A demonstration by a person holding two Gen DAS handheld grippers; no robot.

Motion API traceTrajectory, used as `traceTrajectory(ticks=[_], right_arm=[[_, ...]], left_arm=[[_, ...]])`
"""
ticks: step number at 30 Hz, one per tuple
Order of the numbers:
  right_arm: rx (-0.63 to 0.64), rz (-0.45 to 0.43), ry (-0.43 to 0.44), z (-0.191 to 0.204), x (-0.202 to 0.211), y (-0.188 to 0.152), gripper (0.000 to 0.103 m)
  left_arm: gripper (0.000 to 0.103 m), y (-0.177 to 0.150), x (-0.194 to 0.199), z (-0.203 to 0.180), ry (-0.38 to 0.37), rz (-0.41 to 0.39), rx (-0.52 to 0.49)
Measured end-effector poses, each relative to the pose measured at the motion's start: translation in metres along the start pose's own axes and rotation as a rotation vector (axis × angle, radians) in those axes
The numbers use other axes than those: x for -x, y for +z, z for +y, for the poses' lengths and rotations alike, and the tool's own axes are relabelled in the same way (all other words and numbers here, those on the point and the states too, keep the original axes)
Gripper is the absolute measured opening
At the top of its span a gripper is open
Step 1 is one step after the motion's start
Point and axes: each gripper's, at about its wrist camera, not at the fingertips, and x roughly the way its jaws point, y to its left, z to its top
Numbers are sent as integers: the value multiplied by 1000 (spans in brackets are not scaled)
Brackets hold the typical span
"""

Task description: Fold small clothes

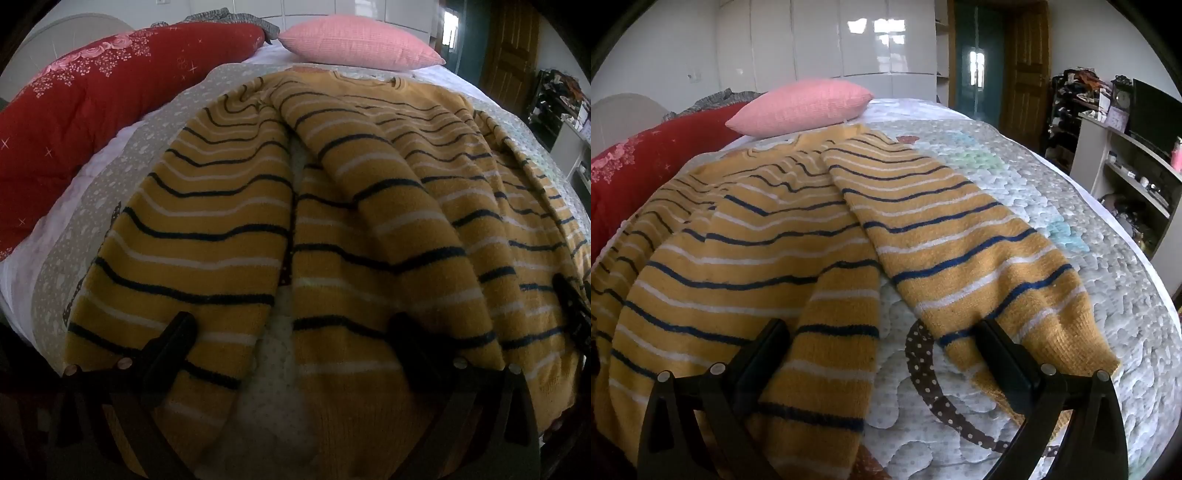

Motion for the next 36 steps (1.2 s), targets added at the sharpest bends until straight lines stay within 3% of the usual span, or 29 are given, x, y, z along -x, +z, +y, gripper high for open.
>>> traceTrajectory(ticks=[13, 28, 36], right_arm=[[-39, -7, -21, 1, 0, 0, 103], [76, 21, -102, 10, -4, -3, 103], [42, 7, -59, 8, -5, -5, 103]], left_arm=[[103, 7, 3, -4, 1, -4, 3], [103, 1, 10, -2, -6, -2, -23], [103, -8, 31, 13, -40, -37, 25]])
